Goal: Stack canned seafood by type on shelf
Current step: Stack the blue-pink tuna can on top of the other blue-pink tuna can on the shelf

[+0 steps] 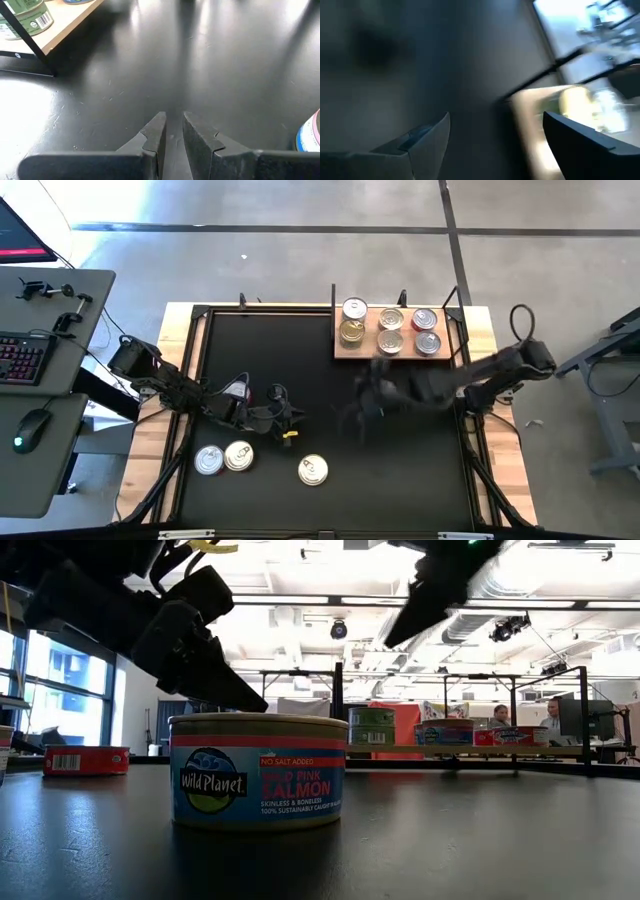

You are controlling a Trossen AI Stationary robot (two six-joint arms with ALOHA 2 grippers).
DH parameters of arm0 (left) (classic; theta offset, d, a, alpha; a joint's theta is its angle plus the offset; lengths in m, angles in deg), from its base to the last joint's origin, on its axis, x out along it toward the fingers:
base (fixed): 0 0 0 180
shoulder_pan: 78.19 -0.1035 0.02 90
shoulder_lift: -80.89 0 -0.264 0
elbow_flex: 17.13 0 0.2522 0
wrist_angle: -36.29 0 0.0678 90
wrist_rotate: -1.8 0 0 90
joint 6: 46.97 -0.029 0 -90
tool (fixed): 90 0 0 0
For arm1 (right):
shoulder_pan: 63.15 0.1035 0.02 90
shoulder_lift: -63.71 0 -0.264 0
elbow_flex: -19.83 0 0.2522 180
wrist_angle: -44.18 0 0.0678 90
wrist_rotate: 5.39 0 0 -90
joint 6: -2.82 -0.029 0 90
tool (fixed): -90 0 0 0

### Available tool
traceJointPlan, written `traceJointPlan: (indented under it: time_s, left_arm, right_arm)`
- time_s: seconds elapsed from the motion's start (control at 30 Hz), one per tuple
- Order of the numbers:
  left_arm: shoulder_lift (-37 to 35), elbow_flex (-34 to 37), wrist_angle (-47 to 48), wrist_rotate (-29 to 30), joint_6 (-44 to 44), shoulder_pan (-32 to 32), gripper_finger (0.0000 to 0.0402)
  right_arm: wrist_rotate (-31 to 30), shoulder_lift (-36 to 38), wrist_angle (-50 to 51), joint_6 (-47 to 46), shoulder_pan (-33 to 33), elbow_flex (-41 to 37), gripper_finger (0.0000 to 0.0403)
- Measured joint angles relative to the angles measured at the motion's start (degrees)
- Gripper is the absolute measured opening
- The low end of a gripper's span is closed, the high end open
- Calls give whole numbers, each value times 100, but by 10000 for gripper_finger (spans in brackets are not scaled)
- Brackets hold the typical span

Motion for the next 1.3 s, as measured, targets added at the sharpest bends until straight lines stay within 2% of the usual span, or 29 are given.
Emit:
traceJointPlan:
  time_s: [0.2, 0.37, 0.47, 0.63, 0.7, 0.8, 0.87, 0.97, 1.1, 1.3]
  left_arm:
    - [1, 0, -12, -2, 2, 4, 53]
    - [1, 0, -28, -1, 13, 4, 53]
    - [1, 0, -98, -79, 383, 4, 53]
    - [7, -2, -547, -195, 653, -15, 53]
    - [7, -2, -1024, -791, 295, -23, 53]
    - [7, -96, -1494, -1989, -932, 243, 48]
    - [7, -307, -1212, -2327, -1730, 531, 42]
    - [40, -823, -151, -2328, -2522, 996, 39]
    - [244, -1531, 1338, -2152, -2696, 1383, 50]
    - [748, -1924, 1894, -1983, -2849, 1512, 92]
  right_arm:
    - [-52, -204, -323, -1955, 1884, -515, 309]
    - [-925, -907, -877, -3596, 3083, -583, 309]
    - [-1281, -1382, -1532, -4053, 3475, -583, 309]
    - [-1431, -1895, -2621, -4102, 3617, -581, 309]
    - [-1370, -2044, -3096, -4076, 3563, -581, 309]
    - [-1140, -2250, -3718, -3853, 3471, -581, 309]
    - [-1117, -2368, -3984, -3745, 3415, -572, 309]
    - [-1123, -2477, -4010, -3739, 3337, -435, 309]
    - [-1136, -2495, -4006, -3677, 3272, -310, 309]
    - [-1211, -2495, -4002, -3463, 3272, -83, 309]
